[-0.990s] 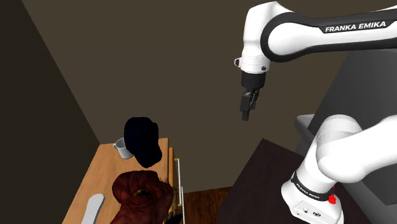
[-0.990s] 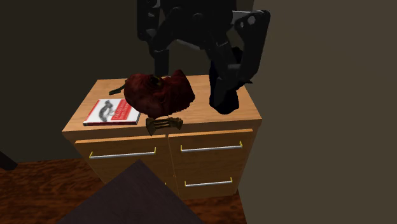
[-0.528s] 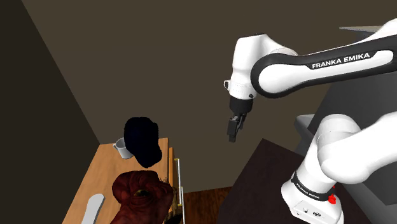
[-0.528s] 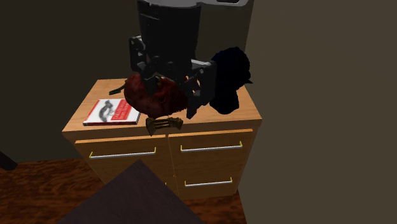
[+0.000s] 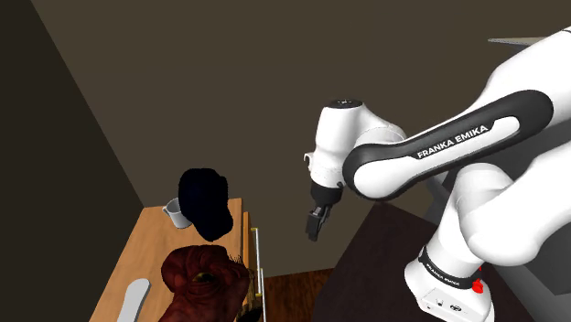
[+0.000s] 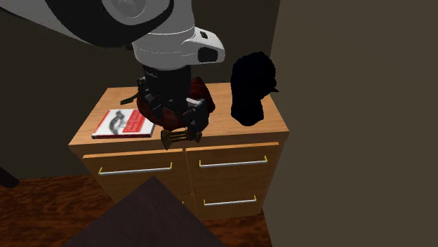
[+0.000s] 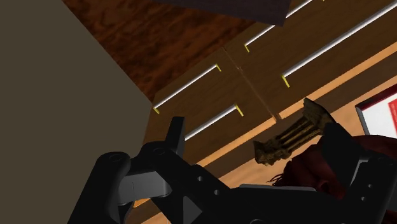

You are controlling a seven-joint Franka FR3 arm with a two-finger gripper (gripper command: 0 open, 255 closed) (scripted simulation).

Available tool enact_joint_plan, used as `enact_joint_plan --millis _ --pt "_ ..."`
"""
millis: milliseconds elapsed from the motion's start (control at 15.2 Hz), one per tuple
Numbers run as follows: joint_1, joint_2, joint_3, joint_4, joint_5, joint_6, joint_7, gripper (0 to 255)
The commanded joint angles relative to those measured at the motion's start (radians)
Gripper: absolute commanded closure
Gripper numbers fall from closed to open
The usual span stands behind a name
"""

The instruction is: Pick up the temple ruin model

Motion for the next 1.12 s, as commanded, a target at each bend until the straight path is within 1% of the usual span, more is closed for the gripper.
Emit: enact_joint_plan --millis 0,198,330,462,594,660,726,792,858,924,990,1056 --pt "0.018 0.074 0.037 0.003 0.024 0.096 0.020 0" --pt "0.037 0.201 0.093 0.014 0.046 0.243 0.051 0" --pt "0.041 0.293 0.131 0.030 0.044 0.340 0.079 0" --pt "0.035 0.390 0.171 0.052 0.019 0.435 0.120 0" --pt "0.020 0.491 0.208 0.079 -0.046 0.525 0.187 0" --pt "0.011 0.542 0.222 0.094 -0.103 0.568 0.238 0" --pt "0.005 0.594 0.227 0.111 -0.181 0.608 0.305 0" --pt "0.013 0.646 0.214 0.130 -0.280 0.644 0.387 0" --pt "0.041 0.696 0.179 0.153 -0.387 0.675 0.476 0" --pt "0.090 0.743 0.125 0.178 -0.483 0.701 0.559 0" --pt "0.150 0.787 0.063 0.206 -0.560 0.724 0.628 0" --pt "0.216 0.829 0.001 0.236 -0.616 0.745 0.682 0"
